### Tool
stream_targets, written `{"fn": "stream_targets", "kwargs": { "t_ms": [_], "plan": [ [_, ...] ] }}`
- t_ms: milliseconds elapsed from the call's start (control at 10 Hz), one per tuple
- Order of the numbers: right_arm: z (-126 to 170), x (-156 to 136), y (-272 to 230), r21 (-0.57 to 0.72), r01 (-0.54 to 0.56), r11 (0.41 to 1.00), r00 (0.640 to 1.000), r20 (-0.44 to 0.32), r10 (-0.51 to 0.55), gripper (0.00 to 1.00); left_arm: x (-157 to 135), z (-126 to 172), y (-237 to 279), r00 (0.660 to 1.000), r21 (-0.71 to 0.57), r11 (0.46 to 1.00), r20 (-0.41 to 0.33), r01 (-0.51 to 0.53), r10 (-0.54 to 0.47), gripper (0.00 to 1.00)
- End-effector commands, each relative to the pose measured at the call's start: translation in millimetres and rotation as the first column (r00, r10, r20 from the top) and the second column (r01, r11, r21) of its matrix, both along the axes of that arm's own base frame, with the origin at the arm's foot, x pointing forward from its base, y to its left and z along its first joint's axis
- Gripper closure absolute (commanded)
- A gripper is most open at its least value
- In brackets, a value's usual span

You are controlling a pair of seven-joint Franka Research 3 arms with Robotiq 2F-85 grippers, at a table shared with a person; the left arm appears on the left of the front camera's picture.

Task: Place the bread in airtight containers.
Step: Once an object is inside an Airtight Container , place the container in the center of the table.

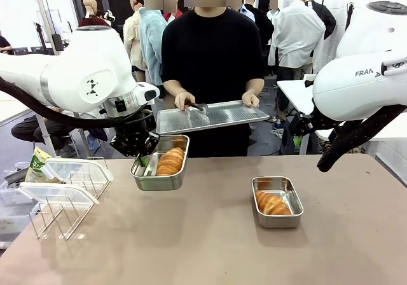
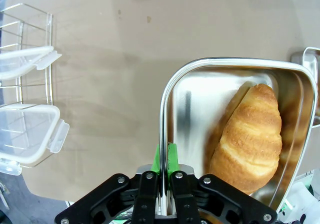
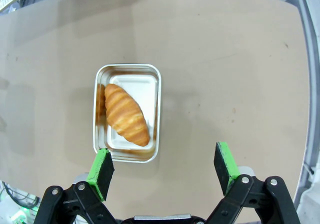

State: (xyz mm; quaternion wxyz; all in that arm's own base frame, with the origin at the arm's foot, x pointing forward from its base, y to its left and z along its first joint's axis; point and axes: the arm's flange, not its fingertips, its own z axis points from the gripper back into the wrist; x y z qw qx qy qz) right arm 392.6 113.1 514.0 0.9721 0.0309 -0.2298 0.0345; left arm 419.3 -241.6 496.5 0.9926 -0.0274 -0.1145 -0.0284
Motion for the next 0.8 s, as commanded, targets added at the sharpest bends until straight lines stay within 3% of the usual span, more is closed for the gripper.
{"fn": "stream_targets", "kwargs": {
  "t_ms": [0, 400, 700],
  "plan": [
    [-1, 0, -1, 0.007, -0.001, 1.0, 1.0, -0.004, 0.001, 0.0, 3, -11, -1, 1.0, 0.002, 1.0, 0.006, 0.0, 0.0, 1.0],
    [-1, 0, -1, 0.007, -0.001, 1.0, 1.0, -0.004, 0.001, 0.0, 26, -65, -9, 0.997, 0.02, 0.999, 0.058, -0.046, 0.045, 1.0],
    [-1, 0, -1, 0.007, -0.001, 1.0, 1.0, -0.004, 0.001, 0.0, 50, -114, -8, 1.0, 0.056, 0.998, -0.011, -0.029, 0.03, 1.0]
  ]
}}
